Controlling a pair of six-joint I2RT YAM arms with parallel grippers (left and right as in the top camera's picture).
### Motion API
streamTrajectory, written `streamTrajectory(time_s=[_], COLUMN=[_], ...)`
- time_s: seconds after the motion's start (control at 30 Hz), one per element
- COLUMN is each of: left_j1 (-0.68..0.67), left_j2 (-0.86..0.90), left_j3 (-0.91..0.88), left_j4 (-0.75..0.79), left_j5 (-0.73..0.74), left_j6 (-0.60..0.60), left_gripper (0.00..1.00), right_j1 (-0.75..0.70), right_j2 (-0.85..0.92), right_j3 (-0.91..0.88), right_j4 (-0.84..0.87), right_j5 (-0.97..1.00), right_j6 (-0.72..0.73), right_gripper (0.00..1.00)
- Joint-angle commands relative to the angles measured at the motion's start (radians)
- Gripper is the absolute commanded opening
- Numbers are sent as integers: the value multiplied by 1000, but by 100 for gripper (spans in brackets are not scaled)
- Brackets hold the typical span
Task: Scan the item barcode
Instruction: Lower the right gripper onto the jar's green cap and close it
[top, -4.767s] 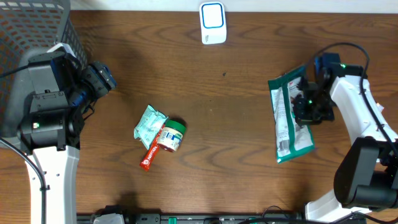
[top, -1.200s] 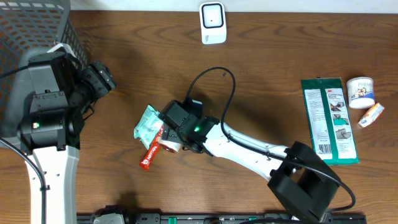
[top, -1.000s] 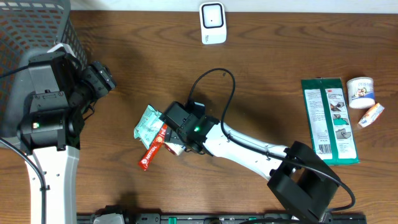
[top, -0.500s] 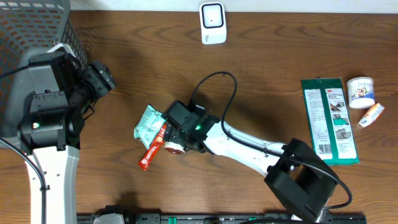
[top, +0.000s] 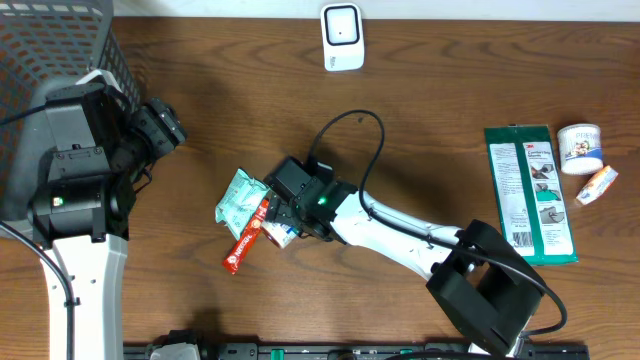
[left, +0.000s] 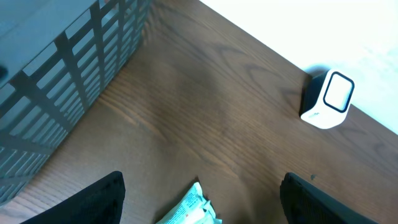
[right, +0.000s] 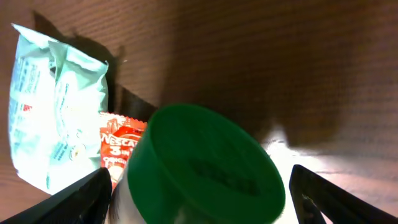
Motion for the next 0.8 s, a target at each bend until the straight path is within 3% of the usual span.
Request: streamTrajectory(time_s=[0.0,0.1,0.2,0.47,0.57,0.77], left_j1=[4,4,4,4,4,4], left_j2=[2,2,2,2,2,2], left_j3=[2,2,2,2,2,2], left_j4=[1,1,1,1,1,1], left_j5=[-13,-13,-13,-13,-13,-13], left_j6=[-2,-2,-2,-2,-2,-2], left_gripper=[81,81,81,81,81,81], right_j1=[10,10,8,-38,-46,-2], right_j2=[14,14,14,14,14,46], right_j3=[-8,-8,-8,-8,-8,-8], right_j4=[-2,-2,16,41,38,29], right_j5=[-13,-14,11,0,-92,-105], right_j6=[94,79,-60,-170,-136,63], right_gripper=[87,86,80,79,83,80])
